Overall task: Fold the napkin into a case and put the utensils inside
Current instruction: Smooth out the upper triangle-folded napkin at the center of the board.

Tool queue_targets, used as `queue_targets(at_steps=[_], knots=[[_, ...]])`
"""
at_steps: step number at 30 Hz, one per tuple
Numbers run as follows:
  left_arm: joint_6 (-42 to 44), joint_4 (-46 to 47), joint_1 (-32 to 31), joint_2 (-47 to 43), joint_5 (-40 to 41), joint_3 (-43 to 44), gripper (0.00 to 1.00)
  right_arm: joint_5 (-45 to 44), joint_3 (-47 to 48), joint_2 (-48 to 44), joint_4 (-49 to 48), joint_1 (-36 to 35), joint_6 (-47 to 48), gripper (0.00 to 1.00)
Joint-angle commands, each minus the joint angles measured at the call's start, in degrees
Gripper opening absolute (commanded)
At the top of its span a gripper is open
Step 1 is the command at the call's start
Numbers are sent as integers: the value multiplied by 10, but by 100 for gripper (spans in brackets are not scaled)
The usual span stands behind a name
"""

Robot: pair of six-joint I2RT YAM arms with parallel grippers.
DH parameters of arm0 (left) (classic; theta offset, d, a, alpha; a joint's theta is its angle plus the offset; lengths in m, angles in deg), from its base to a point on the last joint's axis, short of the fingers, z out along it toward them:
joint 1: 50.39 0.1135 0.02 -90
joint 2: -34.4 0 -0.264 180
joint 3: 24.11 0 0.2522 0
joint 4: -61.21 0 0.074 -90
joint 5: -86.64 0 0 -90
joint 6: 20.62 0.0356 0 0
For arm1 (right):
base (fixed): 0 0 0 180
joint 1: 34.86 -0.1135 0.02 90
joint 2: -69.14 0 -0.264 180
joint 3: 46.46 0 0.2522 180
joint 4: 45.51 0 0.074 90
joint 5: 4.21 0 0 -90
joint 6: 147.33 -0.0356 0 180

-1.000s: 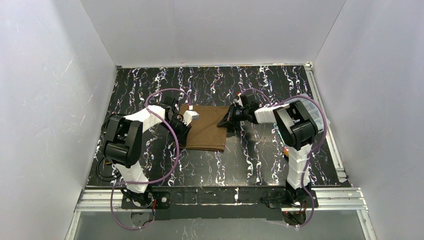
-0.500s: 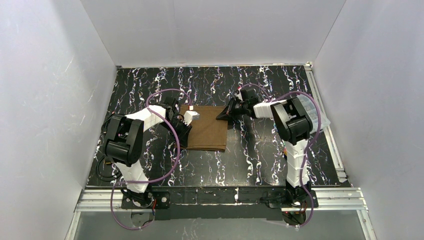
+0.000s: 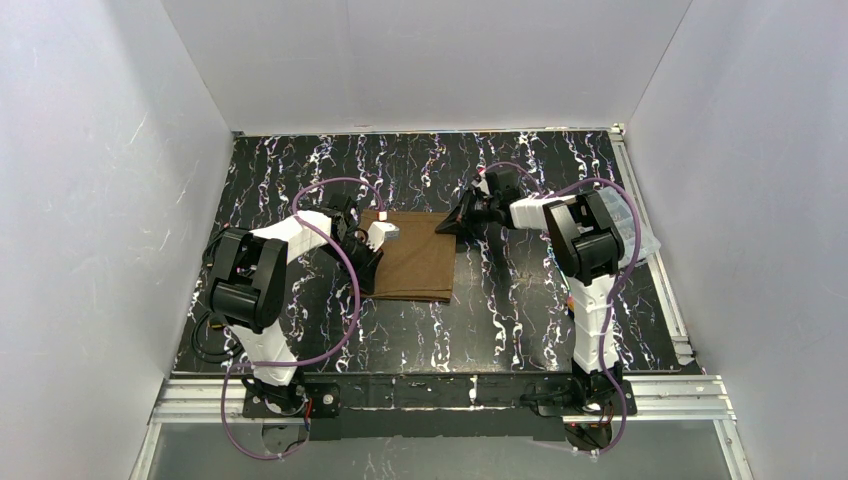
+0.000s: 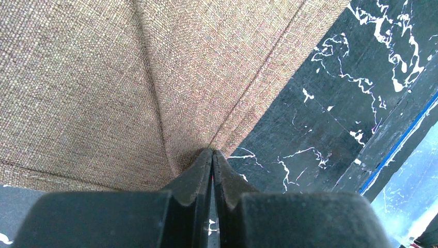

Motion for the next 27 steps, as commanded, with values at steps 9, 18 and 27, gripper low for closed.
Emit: queue_targets(at_steps=[9,18,27], knots=[[14,-8,0,4,22,-15,2,-9,24,-1,44,23,42,3],[7,-17,-1,-9,18,-12,2,-56,15,-80,65,-3,61,4],[-53,-111,8,-90,-40,95,9,-78,21,-131,82,-137,38,4]])
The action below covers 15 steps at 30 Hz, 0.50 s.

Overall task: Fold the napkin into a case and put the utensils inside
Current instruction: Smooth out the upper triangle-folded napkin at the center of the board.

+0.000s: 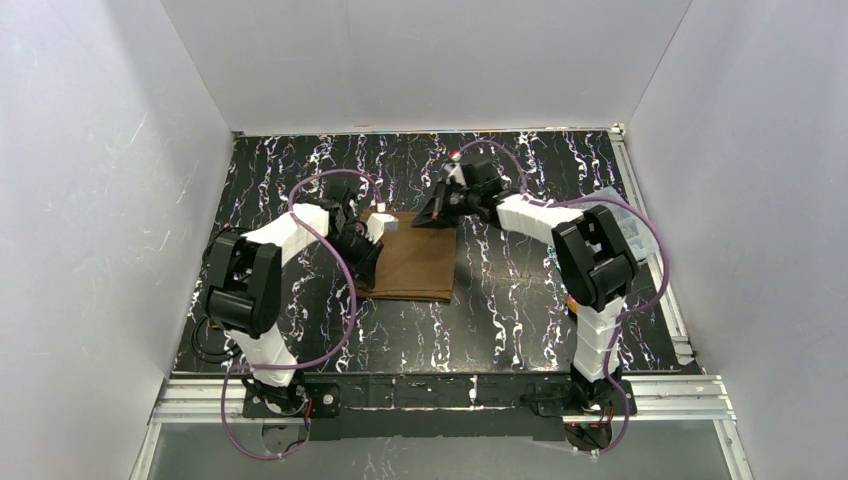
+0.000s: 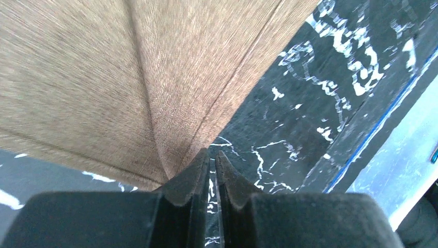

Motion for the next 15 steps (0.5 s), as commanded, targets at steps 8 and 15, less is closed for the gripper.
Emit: queue_targets(at_steps=[8,15], knots=[[-23,-122,75,-128,-39,141,12,-4,-12,21,-75,-135,-74,4],[-27,-132,160,-101,-41,166,13,8,49,89,-111,-189,-111,4]])
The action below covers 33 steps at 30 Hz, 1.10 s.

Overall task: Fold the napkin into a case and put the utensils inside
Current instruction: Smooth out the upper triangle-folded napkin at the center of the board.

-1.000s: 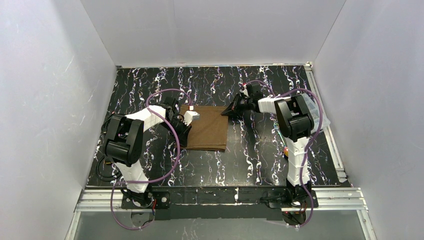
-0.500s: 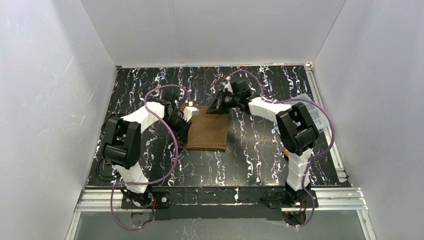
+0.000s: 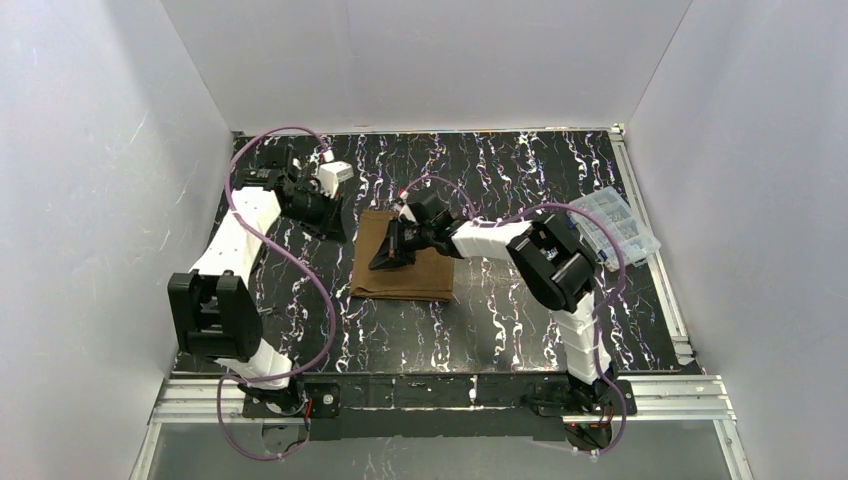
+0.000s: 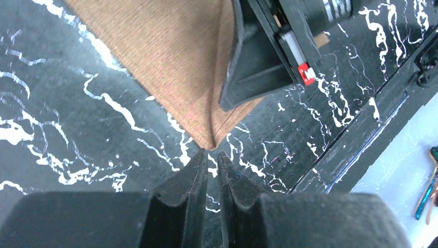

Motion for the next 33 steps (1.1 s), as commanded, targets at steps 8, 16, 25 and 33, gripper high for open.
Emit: queue_targets(at_steps=[8,16,25,33], knots=[[-20,-21,84,27,-6,15,18,17,23,66,-126,-53,-90,4],[-11,-20,84,27,3,14,19,8,21,89,-120,-58,-90,3],[-4,-12,85,27,10,4,19,6,-4,89,-107,-62,-73,3],[-9,-5,85,33,11,4,19,0,-26,106,-114,-65,-70,3]])
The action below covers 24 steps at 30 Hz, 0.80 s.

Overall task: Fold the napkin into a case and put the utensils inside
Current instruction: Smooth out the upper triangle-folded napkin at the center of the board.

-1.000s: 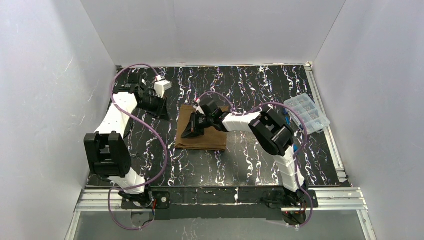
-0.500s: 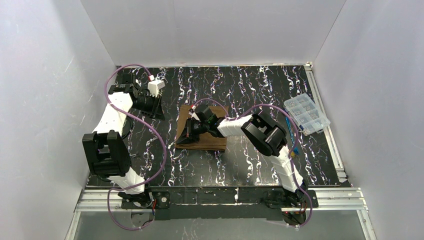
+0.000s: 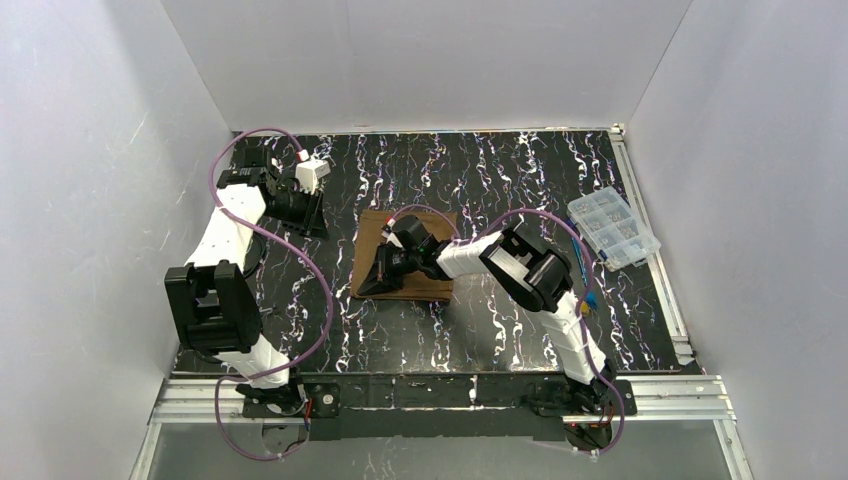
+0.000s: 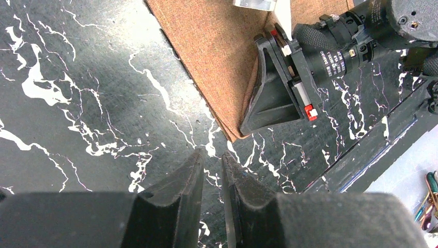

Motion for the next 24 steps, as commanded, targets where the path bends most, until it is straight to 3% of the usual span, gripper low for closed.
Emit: queue_targets(at_steps=[1,7,13,19,24], knots=[[1,-4,-1,3,-3,1,19,-7,-10,24,-20,-5,8,3],[8,-4,-1,2,5,-6,19,-6,-2,19,-46,-5,3,7],[8,-5,-1,-5,-16,-10,19,17,22,-17,-82,7,-23,22],[9,-10,-2,-11,-55,-20,17,47,52,-81,-76,63,-28,29],[14,-17,-10,-11,-67,-30,16,54,8,-122,-31,128,15,28]])
